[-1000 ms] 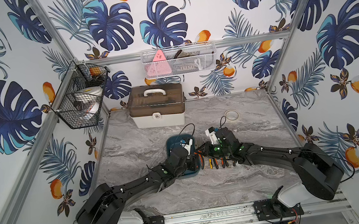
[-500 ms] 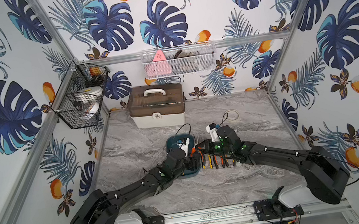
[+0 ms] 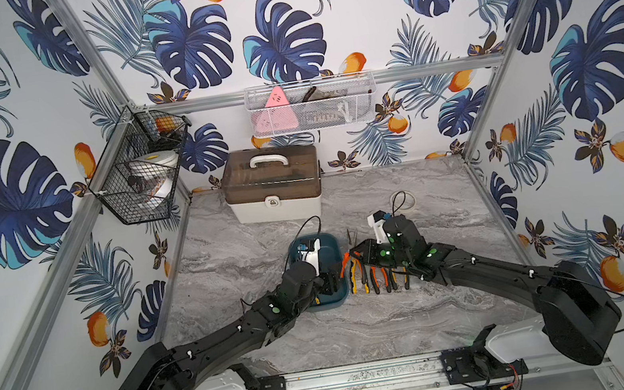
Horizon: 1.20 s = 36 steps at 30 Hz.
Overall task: Take the pliers out of the storage box
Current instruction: Place the pliers at the center of the board.
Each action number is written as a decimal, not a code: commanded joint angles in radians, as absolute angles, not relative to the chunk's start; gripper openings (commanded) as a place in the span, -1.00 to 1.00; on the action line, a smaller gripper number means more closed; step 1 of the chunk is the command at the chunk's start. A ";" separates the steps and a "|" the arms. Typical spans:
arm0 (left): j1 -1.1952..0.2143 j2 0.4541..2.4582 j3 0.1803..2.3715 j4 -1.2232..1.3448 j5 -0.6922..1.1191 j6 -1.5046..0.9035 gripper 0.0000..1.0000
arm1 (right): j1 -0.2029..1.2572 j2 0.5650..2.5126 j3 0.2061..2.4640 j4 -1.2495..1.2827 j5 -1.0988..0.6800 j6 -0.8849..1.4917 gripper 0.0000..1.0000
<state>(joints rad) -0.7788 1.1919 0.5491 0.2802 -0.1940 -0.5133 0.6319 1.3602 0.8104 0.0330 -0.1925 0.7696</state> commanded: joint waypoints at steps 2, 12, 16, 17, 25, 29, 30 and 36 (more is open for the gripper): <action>-0.780 1.203 0.569 0.265 -0.230 -0.525 0.40 | 0.513 1.373 0.915 -0.121 -0.230 0.657 -1.00; -0.781 1.232 0.586 0.253 -0.215 -0.518 0.40 | 0.378 1.756 1.310 -0.330 -0.329 0.491 -1.00; -0.781 1.239 0.591 0.246 -0.228 -0.509 0.40 | 0.378 1.886 1.423 -0.348 -0.294 0.483 -1.00; -0.780 1.240 0.593 0.242 -0.231 -0.508 0.40 | 0.377 1.916 1.447 -0.350 -0.284 0.487 -1.00; -0.780 1.247 0.604 0.233 -0.224 -0.505 0.39 | 0.388 2.122 1.552 -0.297 -0.235 0.534 -1.00; -0.780 1.248 0.604 0.232 -0.225 -0.504 0.39 | 0.389 2.177 1.525 -0.185 -0.259 0.602 -1.00; -0.780 1.247 0.604 0.231 -0.227 -0.503 0.39 | 0.390 2.194 1.513 -0.155 -0.264 0.621 -1.00; -0.780 1.248 0.609 0.224 -0.228 -0.500 0.38 | 0.386 2.236 1.467 -0.065 -0.287 0.654 -1.00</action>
<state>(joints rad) -0.7788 1.2469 0.5983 0.2226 -0.2161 -0.5205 0.3855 2.2120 1.4914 -0.0685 -0.3119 0.6235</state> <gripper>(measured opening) 0.692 0.236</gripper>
